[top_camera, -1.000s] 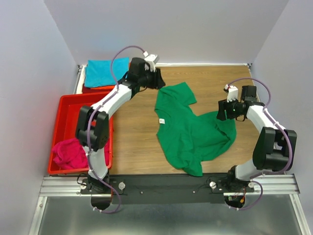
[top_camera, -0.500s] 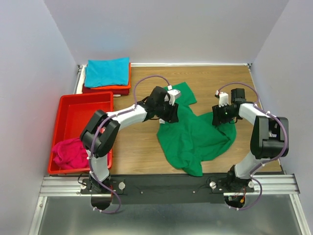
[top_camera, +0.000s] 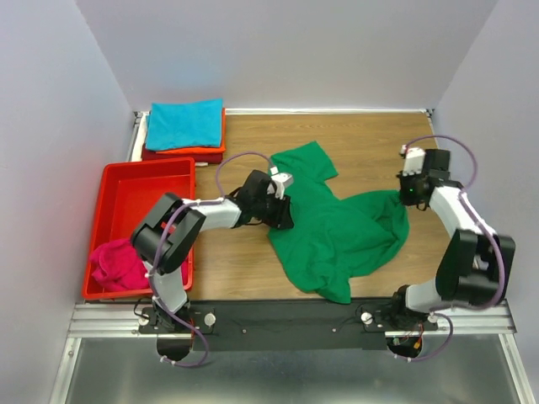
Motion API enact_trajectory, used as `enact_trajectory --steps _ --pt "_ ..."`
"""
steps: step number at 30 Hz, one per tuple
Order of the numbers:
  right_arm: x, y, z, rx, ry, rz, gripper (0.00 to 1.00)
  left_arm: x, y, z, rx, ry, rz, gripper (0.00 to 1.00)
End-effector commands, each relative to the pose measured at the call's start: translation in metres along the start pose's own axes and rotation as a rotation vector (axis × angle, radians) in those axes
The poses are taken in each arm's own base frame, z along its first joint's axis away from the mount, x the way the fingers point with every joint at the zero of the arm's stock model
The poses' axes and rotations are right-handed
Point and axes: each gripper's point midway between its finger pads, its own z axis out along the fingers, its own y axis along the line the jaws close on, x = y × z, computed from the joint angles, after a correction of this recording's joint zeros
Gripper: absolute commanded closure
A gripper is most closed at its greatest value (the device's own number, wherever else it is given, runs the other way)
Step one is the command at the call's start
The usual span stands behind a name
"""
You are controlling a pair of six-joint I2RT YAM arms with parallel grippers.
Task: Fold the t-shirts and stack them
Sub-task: Flatten the tshirt out
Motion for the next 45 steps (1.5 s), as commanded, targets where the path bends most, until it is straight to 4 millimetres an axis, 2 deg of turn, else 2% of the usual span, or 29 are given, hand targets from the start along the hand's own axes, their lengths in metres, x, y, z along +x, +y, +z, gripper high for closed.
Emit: enact_trajectory --steps 1,3,5,6,10,11,12,13,14,16,17,19,20,22,23,25,26,27,29,30,34,42,45 --pt "0.007 -0.057 -0.051 0.254 -0.082 0.024 0.99 0.037 0.022 -0.024 -0.061 0.032 -0.112 0.53" --pt "0.023 -0.076 -0.068 0.337 -0.068 0.006 0.99 0.037 0.026 -0.032 -0.073 0.003 -0.135 0.53" --pt "0.039 -0.083 -0.082 0.382 -0.058 0.003 0.99 0.035 0.026 -0.041 -0.080 -0.024 -0.151 0.53" --pt "0.051 -0.093 -0.089 0.417 -0.029 0.002 0.99 0.034 0.026 -0.044 -0.074 -0.035 -0.171 0.53" --pt "0.089 -0.111 -0.108 0.502 0.041 0.013 0.99 0.034 0.035 -0.058 -0.095 -0.085 -0.214 0.54" --pt "0.094 -0.113 -0.108 0.498 0.044 0.014 0.94 0.034 0.034 -0.062 -0.092 -0.097 -0.211 0.54" --pt "0.100 -0.110 -0.104 0.466 0.044 0.018 0.66 0.033 0.032 -0.064 -0.086 -0.102 -0.206 0.53" --pt "0.100 -0.107 -0.100 0.442 0.042 0.017 0.54 0.031 0.029 -0.065 -0.069 -0.108 -0.200 0.53" --pt "0.100 -0.102 -0.095 0.405 0.033 0.016 0.37 0.021 0.023 -0.069 -0.051 -0.135 -0.182 0.53" --pt "0.093 -0.092 -0.081 0.301 0.021 0.040 0.32 0.008 0.015 -0.076 -0.031 -0.170 -0.153 0.52" --pt "0.090 -0.090 -0.076 0.268 0.023 0.055 0.31 -0.009 0.005 -0.086 -0.016 -0.212 -0.108 0.52" --pt "0.078 -0.089 -0.067 0.207 0.012 0.099 0.31 -0.029 0.001 -0.098 -0.032 -0.258 -0.061 0.51" --pt "0.074 -0.089 -0.065 0.191 0.006 0.111 0.31 -0.053 -0.007 -0.110 -0.035 -0.313 -0.018 0.51" --pt "0.066 -0.086 -0.061 0.146 -0.014 0.130 0.30 -0.065 -0.005 -0.122 -0.075 -0.328 0.047 0.50" --pt "0.061 -0.086 -0.059 0.123 -0.021 0.129 0.29 -0.082 -0.009 -0.130 -0.083 -0.357 0.076 0.49" --pt "0.056 -0.065 -0.054 -0.007 -0.041 0.096 0.23 -0.086 -0.006 -0.129 -0.091 -0.329 0.118 0.46" --pt "0.054 -0.056 -0.053 -0.068 -0.050 0.078 0.23 -0.085 -0.005 -0.127 -0.087 -0.313 0.125 0.46" --pt "0.052 -0.034 -0.052 -0.214 -0.070 0.036 0.23 -0.082 -0.008 -0.124 -0.064 -0.296 0.134 0.46" --pt "0.051 -0.010 -0.052 -0.366 -0.079 0.004 0.23 -0.069 -0.006 -0.112 -0.030 -0.245 0.118 0.46" --pt "0.049 0.009 -0.051 -0.486 -0.077 -0.041 0.23 -0.062 -0.010 -0.108 0.004 -0.222 0.109 0.46" --pt "0.049 0.039 -0.036 -0.584 -0.019 -0.157 0.23 -0.040 -0.018 -0.092 0.056 -0.157 0.082 0.46" --pt "0.012 0.056 -0.006 -0.527 -0.002 -0.278 0.25 -0.009 -0.038 -0.068 0.112 -0.089 0.044 0.46" --pt "0.014 0.061 0.006 -0.532 0.038 -0.289 0.27 0.002 -0.040 -0.059 0.119 -0.061 0.030 0.46"
